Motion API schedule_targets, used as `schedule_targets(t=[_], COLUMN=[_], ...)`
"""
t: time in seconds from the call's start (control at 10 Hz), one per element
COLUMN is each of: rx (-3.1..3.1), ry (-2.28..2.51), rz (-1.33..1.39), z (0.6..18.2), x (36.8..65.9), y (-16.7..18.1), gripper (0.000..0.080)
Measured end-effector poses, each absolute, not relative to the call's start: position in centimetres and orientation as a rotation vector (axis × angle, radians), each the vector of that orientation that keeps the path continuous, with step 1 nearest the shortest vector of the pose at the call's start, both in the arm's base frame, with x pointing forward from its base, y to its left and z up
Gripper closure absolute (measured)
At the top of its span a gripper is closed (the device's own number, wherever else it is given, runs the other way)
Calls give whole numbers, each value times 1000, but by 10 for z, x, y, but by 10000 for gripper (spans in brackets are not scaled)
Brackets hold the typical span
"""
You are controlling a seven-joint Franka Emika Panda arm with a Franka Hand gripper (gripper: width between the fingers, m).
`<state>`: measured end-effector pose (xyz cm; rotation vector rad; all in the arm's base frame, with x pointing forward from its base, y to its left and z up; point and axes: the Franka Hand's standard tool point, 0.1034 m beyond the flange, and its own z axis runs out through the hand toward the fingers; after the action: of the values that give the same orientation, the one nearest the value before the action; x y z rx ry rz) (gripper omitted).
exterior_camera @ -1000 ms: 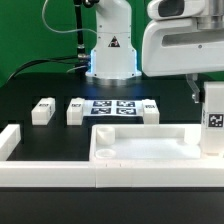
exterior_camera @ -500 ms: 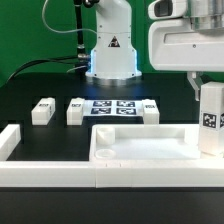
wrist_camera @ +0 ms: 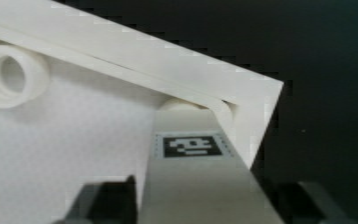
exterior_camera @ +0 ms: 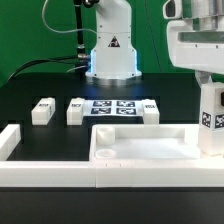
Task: Assemble desk
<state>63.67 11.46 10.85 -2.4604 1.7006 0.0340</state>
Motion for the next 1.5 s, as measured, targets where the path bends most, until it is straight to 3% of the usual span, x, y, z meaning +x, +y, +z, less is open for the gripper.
schedule_targets(t=[0.1, 0.2, 0.3, 0.4, 0.8, 1.1, 1.3, 1.4, 1.5], rx=[-2483, -2516, -2655, -2770, -2930, -3032, -3026, -3028, -3029], ry=[1667, 1616, 1375, 1123, 613, -222, -313, -282, -269], rz=[31, 26, -1, -23, -60, -135, -155, -154, -153], z=[108, 109, 111, 112, 111, 110, 107, 107, 107], x=[637, 637, 640, 640, 639, 641, 641, 641, 641], y=[115, 114, 111, 113, 115, 108, 110, 110, 110], gripper=[299, 299, 175, 157, 150, 150, 150, 286, 286])
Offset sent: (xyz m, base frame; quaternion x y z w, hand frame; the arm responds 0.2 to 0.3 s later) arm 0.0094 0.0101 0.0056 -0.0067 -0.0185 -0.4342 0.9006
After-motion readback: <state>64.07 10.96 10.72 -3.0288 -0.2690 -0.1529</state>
